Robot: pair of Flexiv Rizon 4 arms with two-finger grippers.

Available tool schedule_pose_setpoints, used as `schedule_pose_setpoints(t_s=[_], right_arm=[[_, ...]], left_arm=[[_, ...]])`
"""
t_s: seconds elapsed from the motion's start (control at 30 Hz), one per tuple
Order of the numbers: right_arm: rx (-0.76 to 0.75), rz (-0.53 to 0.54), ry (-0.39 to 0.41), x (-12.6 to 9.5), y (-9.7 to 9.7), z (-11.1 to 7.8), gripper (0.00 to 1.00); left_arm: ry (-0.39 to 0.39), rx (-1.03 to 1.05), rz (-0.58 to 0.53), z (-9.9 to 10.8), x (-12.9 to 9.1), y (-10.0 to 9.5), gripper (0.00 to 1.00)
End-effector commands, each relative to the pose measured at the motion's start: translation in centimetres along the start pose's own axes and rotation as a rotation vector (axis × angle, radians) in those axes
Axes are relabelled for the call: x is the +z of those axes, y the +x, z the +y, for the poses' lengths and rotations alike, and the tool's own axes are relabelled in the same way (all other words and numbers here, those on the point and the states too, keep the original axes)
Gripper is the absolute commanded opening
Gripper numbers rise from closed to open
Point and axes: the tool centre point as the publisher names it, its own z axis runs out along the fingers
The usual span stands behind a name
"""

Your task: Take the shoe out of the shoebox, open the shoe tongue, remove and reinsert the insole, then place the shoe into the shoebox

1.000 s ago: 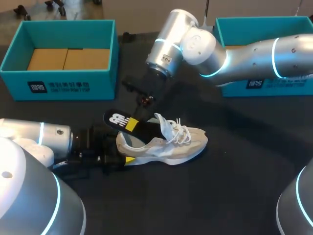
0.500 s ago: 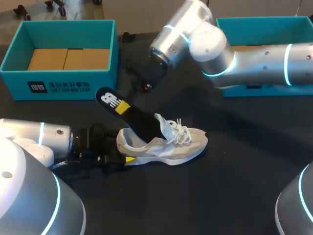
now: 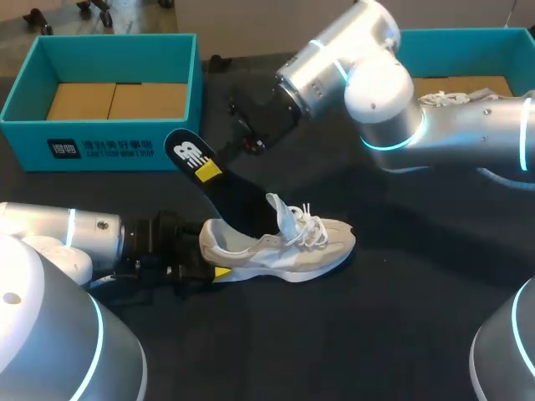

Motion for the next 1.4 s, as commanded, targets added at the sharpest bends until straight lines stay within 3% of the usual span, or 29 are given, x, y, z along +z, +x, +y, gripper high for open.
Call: schedule_pose_setpoints(t_s=[0.03, 0.4, 0.57, 1.0, 1.2, 1.23, 1.4], right_arm=[[0.001, -0.053, -0.001, 0.0, 0.4, -0.1, 0.00], [0.001, -0.053, -0.001, 0.0, 0.4, -0.1, 0.00], [-0.029, -0.050, -0.043, -0.7, 0.4, 2.0, 0.00], [-0.042, -0.041, -0.260, -2.2, 1.2, 8.4, 0.00], [-0.016, -0.014, -0.340, -2.9, 1.4, 10.6, 0.00], [-0.067, 0.010, -0.355, -2.9, 1.4, 11.0, 0.00], [-0.067, 0.010, -0.355, -2.9, 1.4, 11.0, 0.00]], left_arm=[[-0.004, 0.000, 0.001, 0.3, 0.1, 0.0, 0.00], [-0.004, 0.000, 0.001, 0.3, 0.1, 0.0, 0.00], [-0.004, 0.000, 0.001, 0.3, 0.1, 0.0, 0.00], [-0.004, 0.000, 0.001, 0.3, 0.1, 0.0, 0.00], [-0.004, 0.000, 0.001, 0.3, 0.1, 0.0, 0.00], [-0.004, 0.000, 0.001, 0.3, 0.1, 0.0, 0.00], [-0.004, 0.000, 0.001, 0.3, 0.1, 0.0, 0.00]])
